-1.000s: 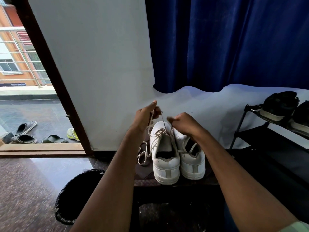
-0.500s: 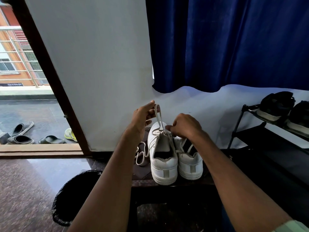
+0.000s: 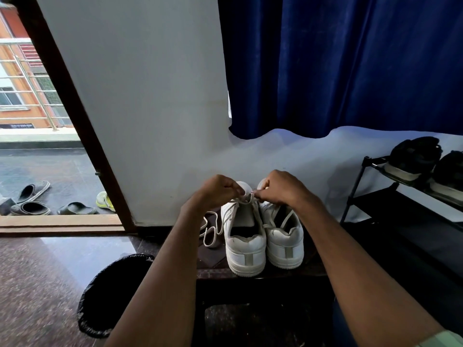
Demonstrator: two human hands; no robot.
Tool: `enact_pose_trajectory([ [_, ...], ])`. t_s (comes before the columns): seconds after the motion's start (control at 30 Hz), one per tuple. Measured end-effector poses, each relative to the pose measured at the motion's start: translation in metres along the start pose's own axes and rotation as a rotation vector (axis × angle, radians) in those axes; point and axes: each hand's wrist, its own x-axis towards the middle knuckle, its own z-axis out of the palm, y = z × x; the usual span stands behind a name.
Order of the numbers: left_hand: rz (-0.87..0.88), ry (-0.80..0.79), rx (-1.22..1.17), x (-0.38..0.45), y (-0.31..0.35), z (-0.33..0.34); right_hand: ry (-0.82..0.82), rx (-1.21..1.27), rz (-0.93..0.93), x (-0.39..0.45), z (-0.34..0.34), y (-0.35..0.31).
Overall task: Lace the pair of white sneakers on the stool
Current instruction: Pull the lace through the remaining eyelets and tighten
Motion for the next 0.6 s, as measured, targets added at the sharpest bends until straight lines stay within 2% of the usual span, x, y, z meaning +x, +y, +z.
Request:
enact_pose_trajectory([
  [0.07, 0.013, -0.027, 0.065, -0.002, -0.003, -0.004, -0.006, 0.122, -0.023, -0.004, -0.004, -0.003],
  [0.2, 0.037, -0.002, 0.205, -0.004, -0.003, -0.01, 0.114, 0.939, 0.038, -0.012, -0.015, -0.014],
  [0.3, -0.003, -0.042, 0.235, -0.008, -0.001, -0.009, 0.236, 1.175, 0.119, -0.011, -0.018, -0.011],
  [0.37, -0.015, -0.048, 0.194, -0.008, 0.002, -0.007, 0.237, 1.115, 0.072, -0.009, -0.016, -0.006],
  [0.4, -0.028, -0.043, 0.153, -0.007, 0.004, -0.006, 0.223, 0.992, 0.028, -0.009, -0.014, -0.003],
  [0.5, -0.052, -0.004, 0.068, -0.003, 0.003, -0.008, 0.135, 0.297, -0.078, -0.007, -0.006, -0.001],
  [0.53, -0.054, -0.005, 0.054, -0.003, 0.003, -0.008, 0.087, 0.134, -0.084, -0.008, -0.004, -0.004],
  [0.6, -0.069, -0.025, 0.054, -0.003, 0.003, -0.008, -0.014, -0.007, -0.063, -0.009, -0.005, -0.008],
])
